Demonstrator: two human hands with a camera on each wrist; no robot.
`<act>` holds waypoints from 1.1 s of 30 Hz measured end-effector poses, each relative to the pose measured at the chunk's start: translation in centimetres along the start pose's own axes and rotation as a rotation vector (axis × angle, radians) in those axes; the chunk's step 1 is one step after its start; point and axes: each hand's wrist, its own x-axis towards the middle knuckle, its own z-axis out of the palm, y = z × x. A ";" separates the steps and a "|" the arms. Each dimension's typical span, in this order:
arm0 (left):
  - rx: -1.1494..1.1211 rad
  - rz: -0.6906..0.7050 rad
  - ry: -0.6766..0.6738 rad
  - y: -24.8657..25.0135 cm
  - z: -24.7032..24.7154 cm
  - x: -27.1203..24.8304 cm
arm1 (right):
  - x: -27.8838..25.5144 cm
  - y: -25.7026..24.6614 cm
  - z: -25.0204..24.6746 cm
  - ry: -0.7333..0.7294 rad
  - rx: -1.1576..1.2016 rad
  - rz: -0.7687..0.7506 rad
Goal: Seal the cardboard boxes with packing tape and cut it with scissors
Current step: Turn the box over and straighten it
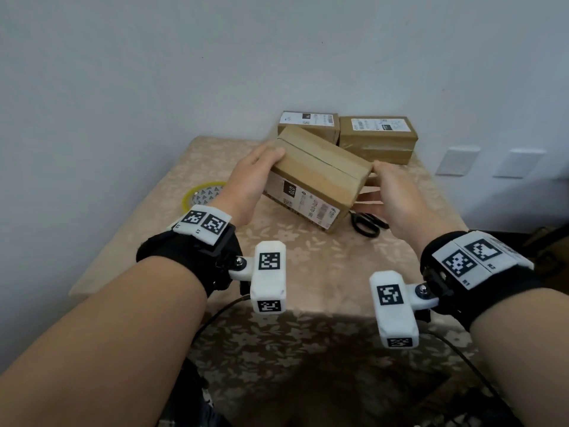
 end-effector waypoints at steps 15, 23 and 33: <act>0.270 0.072 -0.019 -0.7 -1.8 0.3 | 0.1 0.8 0.4 -0.185 -0.501 -0.329; 0.505 0.016 -0.017 -0.4 -1.9 0.2 | -0.3 0.3 0.9 -0.141 -0.649 -0.246; 0.675 0.075 -0.083 -0.2 -2.8 0.8 | 0.1 -1.1 3.3 0.099 -0.861 -0.316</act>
